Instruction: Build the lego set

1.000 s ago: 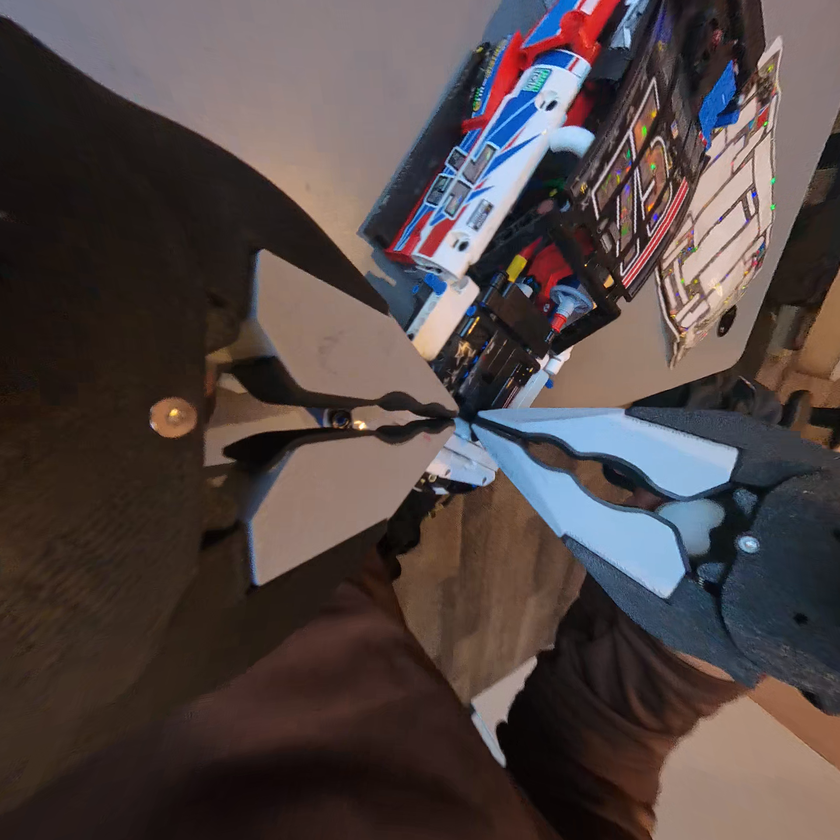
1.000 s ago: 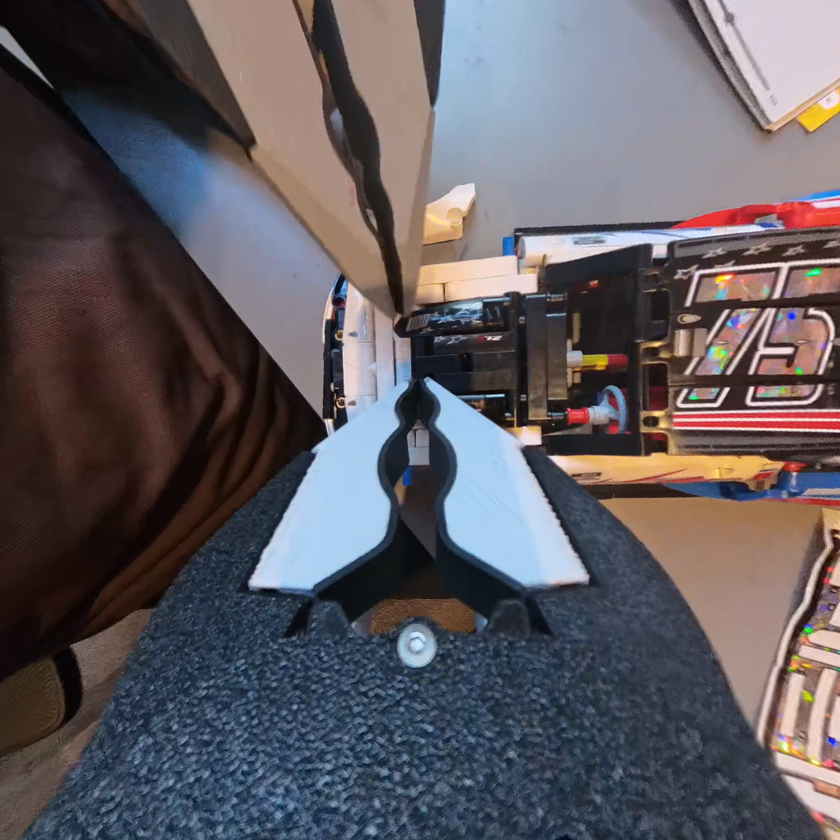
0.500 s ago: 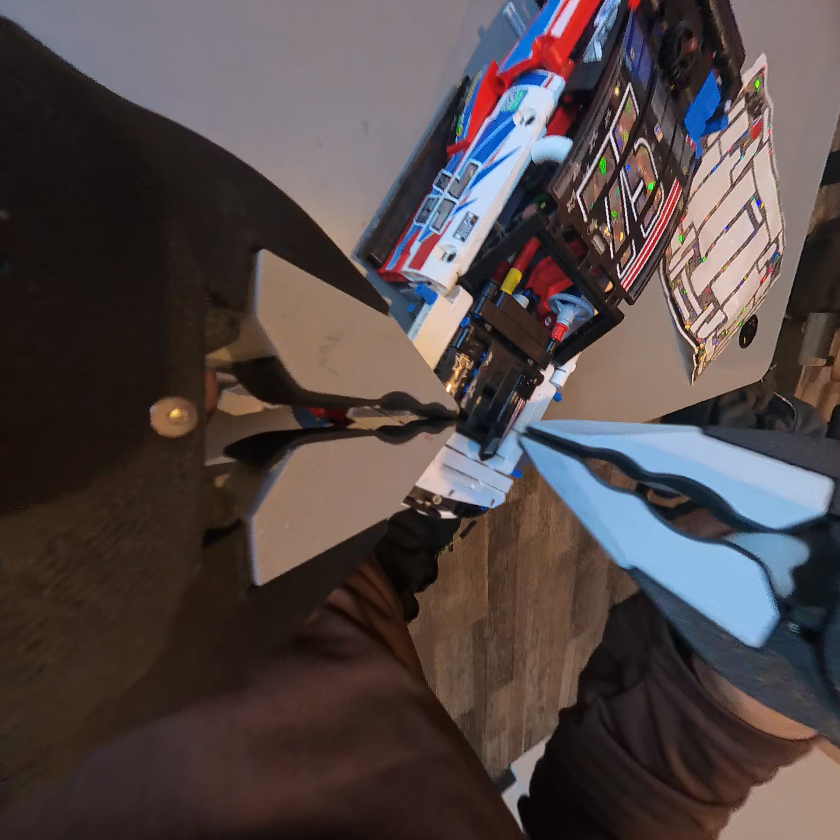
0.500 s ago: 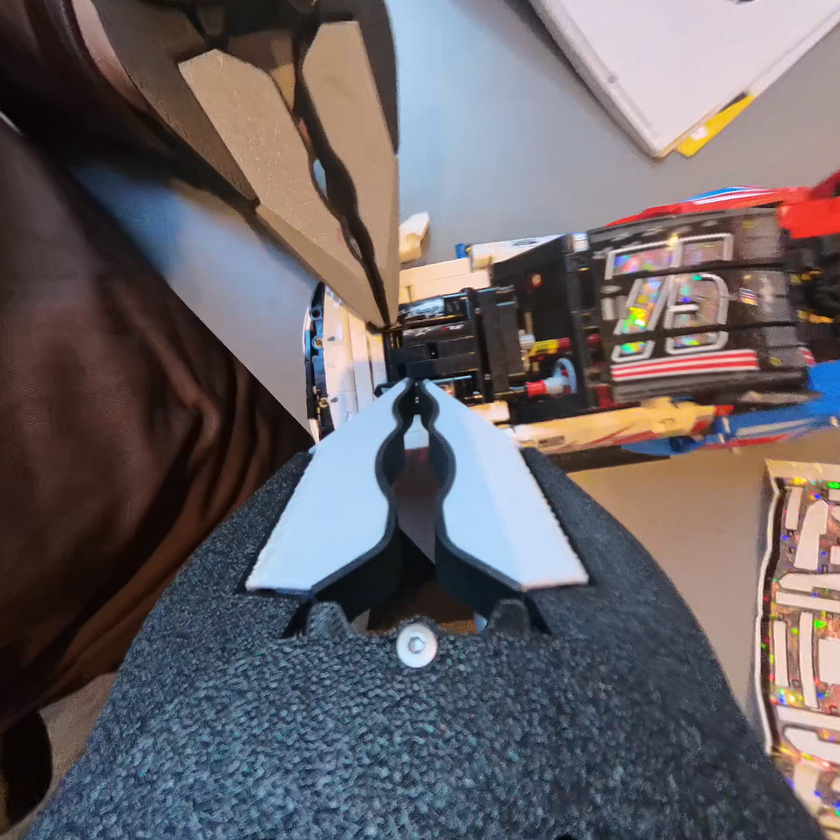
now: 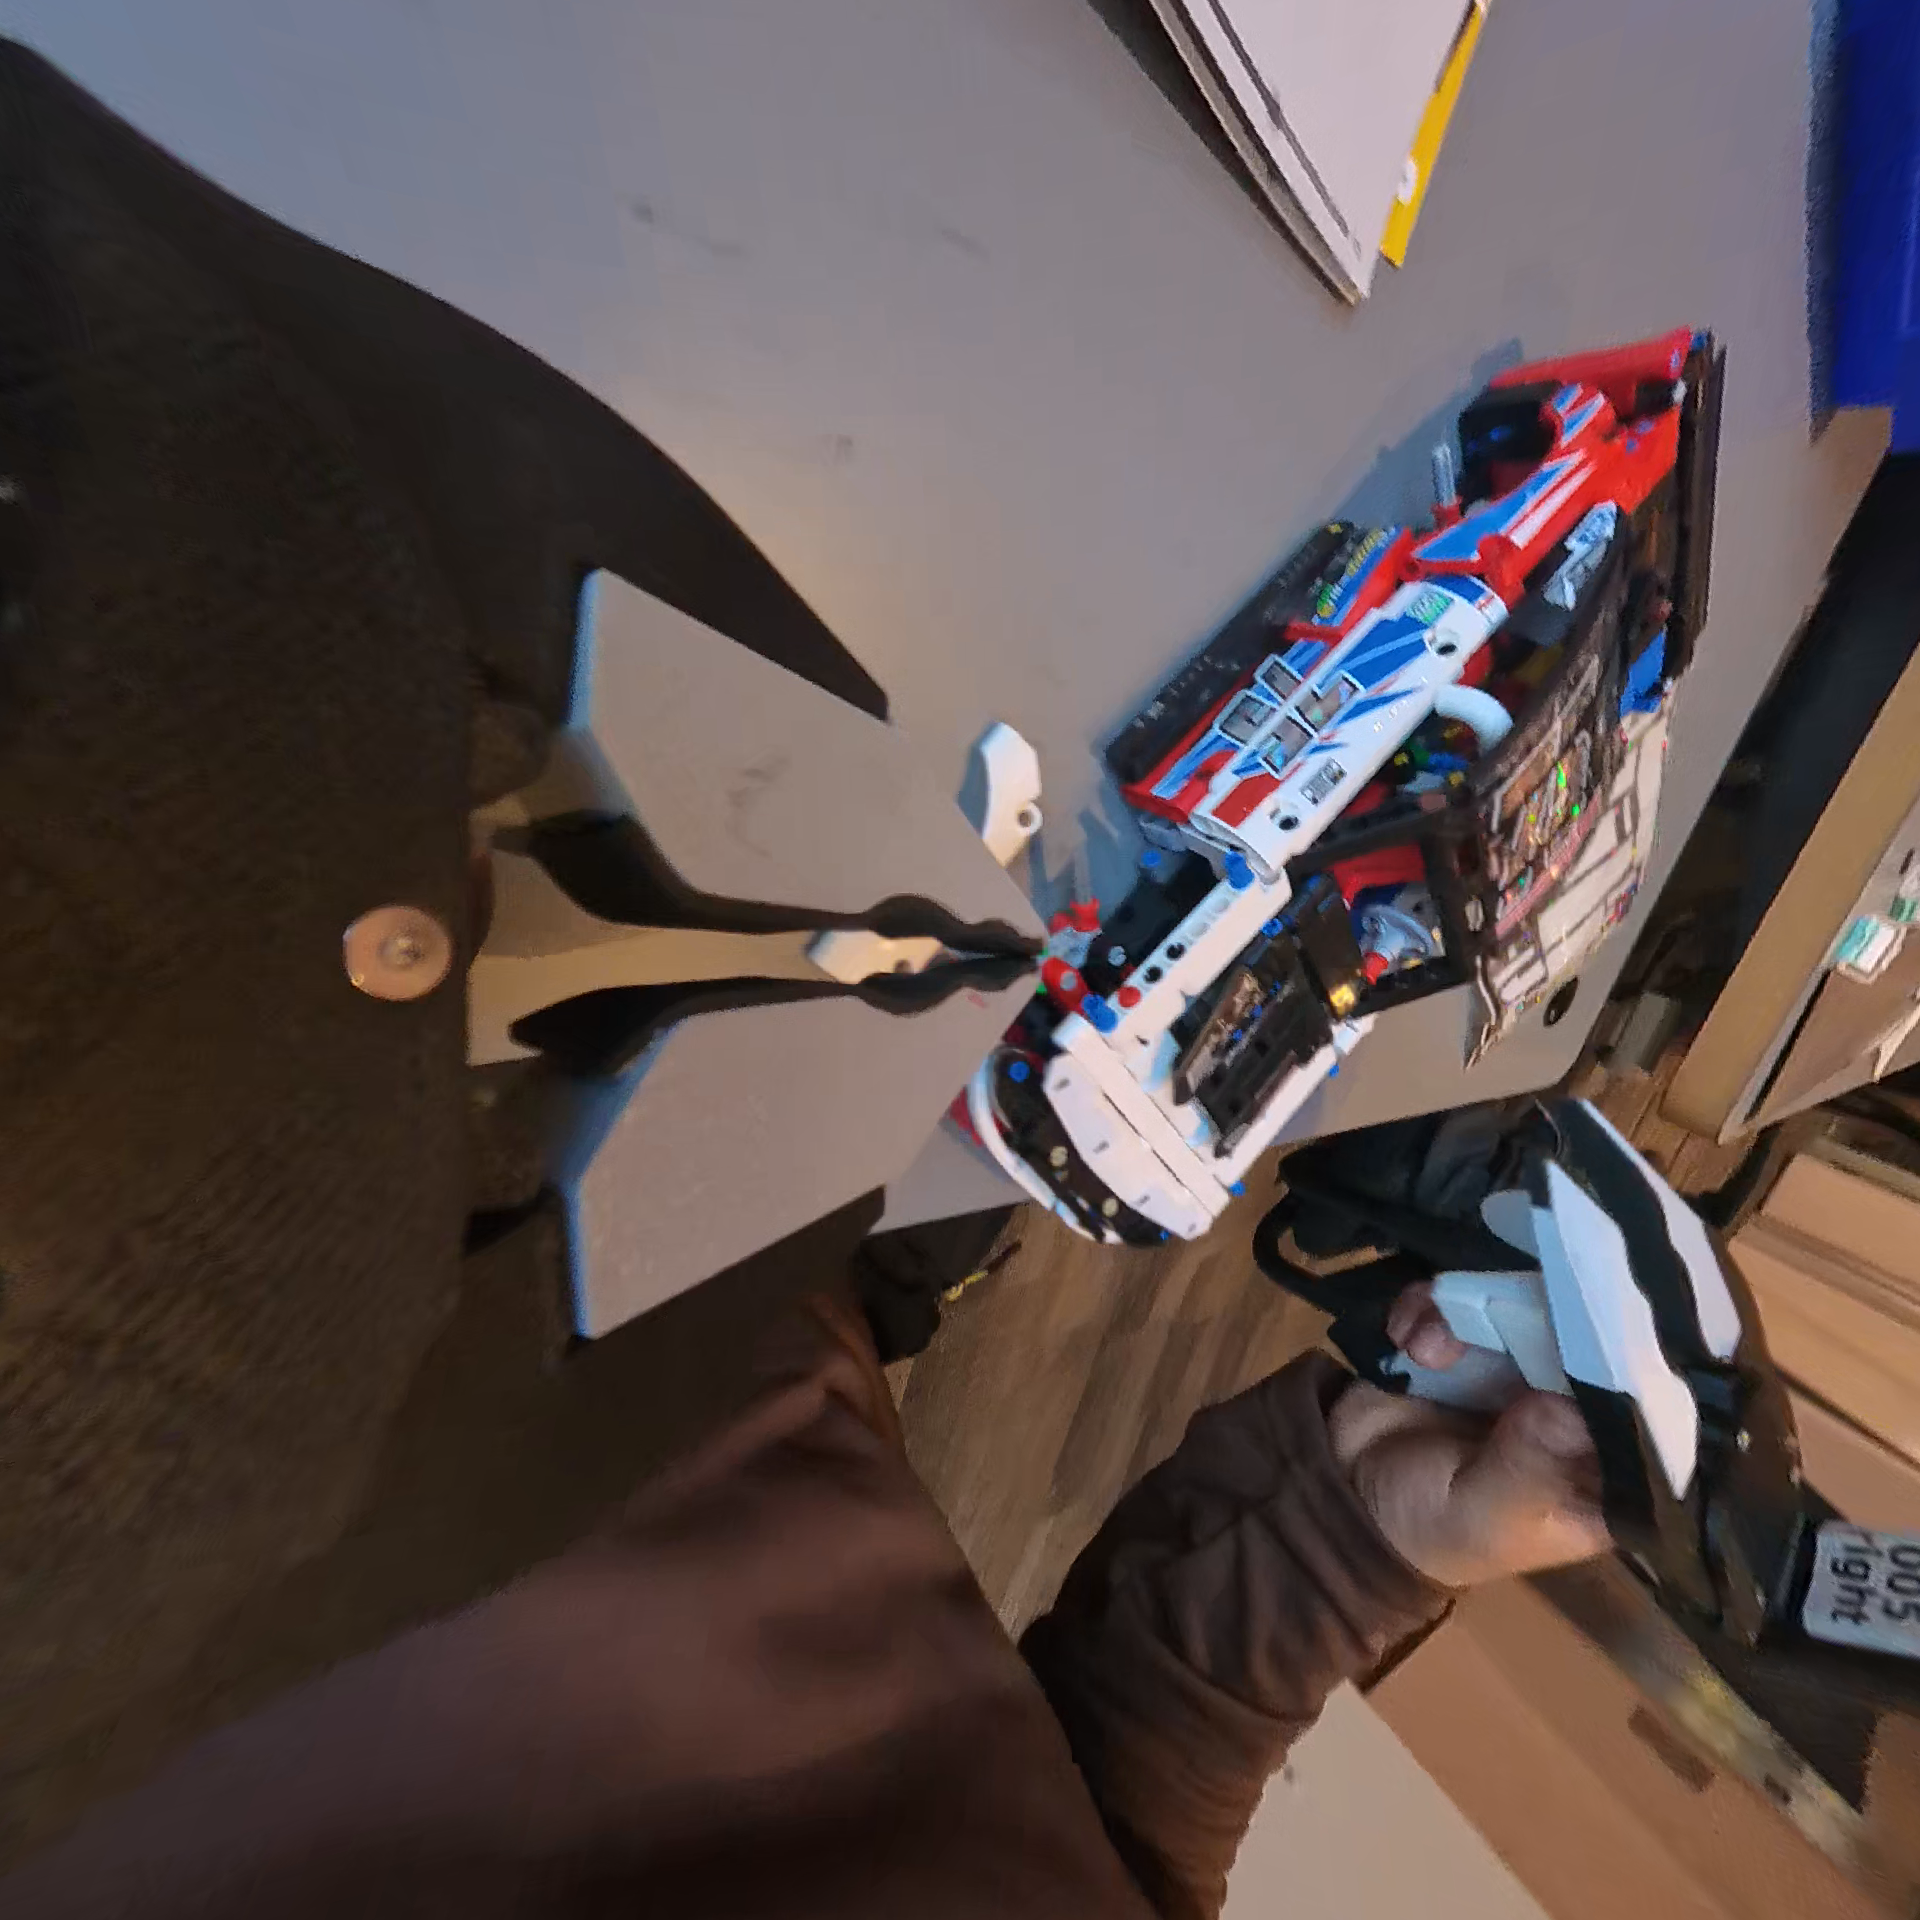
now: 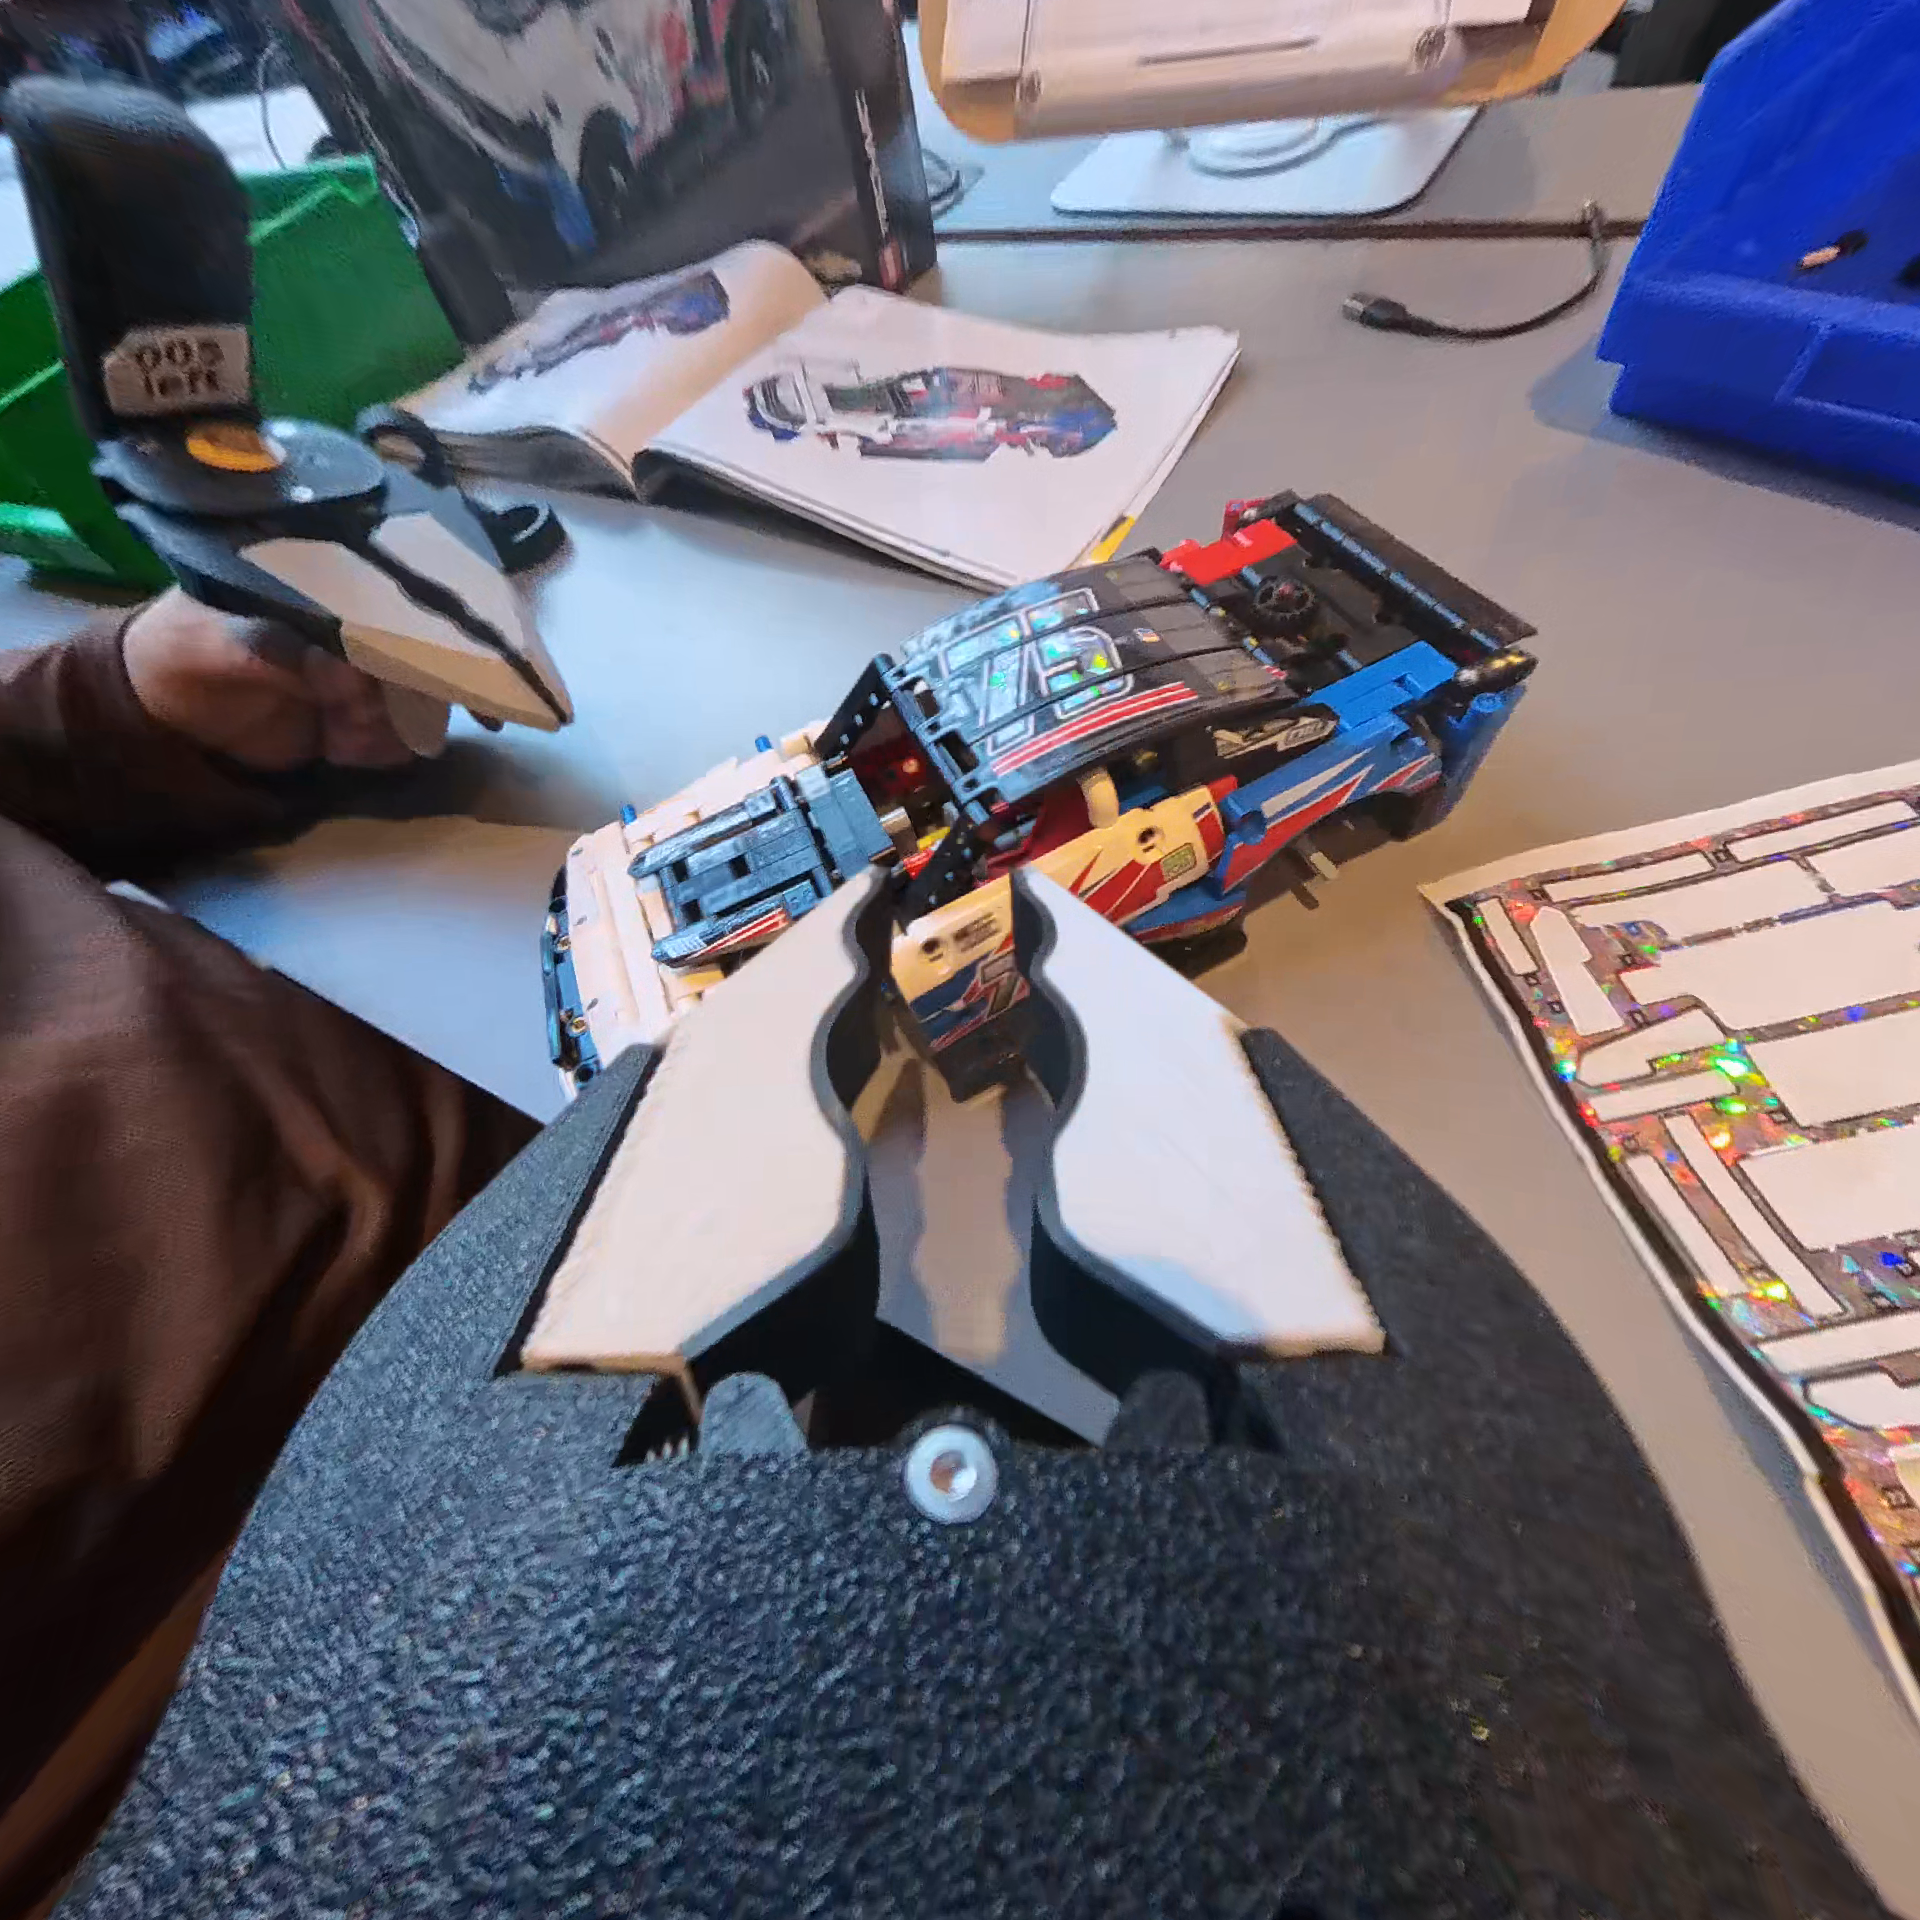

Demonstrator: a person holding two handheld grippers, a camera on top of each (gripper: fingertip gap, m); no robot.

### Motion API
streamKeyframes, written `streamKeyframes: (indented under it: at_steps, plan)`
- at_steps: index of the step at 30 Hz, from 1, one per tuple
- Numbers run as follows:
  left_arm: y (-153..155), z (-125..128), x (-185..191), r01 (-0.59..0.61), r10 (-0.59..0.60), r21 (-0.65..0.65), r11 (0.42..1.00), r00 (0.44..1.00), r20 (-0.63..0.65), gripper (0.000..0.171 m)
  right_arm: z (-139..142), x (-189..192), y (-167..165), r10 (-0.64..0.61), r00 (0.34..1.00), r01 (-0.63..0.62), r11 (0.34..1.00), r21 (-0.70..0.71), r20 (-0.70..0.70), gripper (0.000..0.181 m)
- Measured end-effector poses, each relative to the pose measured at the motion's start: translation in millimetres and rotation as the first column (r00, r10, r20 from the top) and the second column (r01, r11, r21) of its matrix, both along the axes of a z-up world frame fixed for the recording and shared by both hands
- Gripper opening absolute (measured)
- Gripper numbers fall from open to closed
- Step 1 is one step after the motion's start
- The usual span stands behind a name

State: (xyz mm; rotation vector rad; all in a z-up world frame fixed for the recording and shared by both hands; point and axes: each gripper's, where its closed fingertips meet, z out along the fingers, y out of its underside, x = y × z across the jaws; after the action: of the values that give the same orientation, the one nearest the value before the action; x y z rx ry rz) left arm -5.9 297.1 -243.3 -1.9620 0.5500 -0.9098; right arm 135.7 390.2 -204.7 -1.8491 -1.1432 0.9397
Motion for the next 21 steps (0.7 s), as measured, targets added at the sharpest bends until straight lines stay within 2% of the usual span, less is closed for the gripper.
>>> streamKeyframes:
  at_steps: [4, 10, 16, 21]
  plan:
    - [-4.2, 10.1, -7.9, -0.047, 0.044, 0.062, 0.997, 0.998, 0.042, 0.000, 1.7, 4.0, 18.5, -0.064, 0.998, 0.064, 0.998, 0.022, -0.030, 0.025]
    - [-5.2, 13.8, -9.8, -0.048, 0.043, 0.069, 0.996, 0.996, 0.072, 0.006, 12.0, 10.6, 29.6, -0.147, 0.980, 0.154, 0.987, 0.043, -0.135, 0.026]
    - [-3.9, 9.4, -7.3, -0.030, 0.028, 0.031, 0.999, 0.997, 0.074, 0.008, -0.6, 15.2, 23.7, -0.156, 0.973, 0.156, 0.988, -0.013, -0.171, 0.031]
    - [-5.0, 12.3, -8.1, -0.042, 0.038, 0.067, 0.997, 0.997, 0.061, 0.009, 8.7, 5.9, 22.8, -0.115, 0.971, 0.115, 0.993, -0.012, -0.208, 0.031]
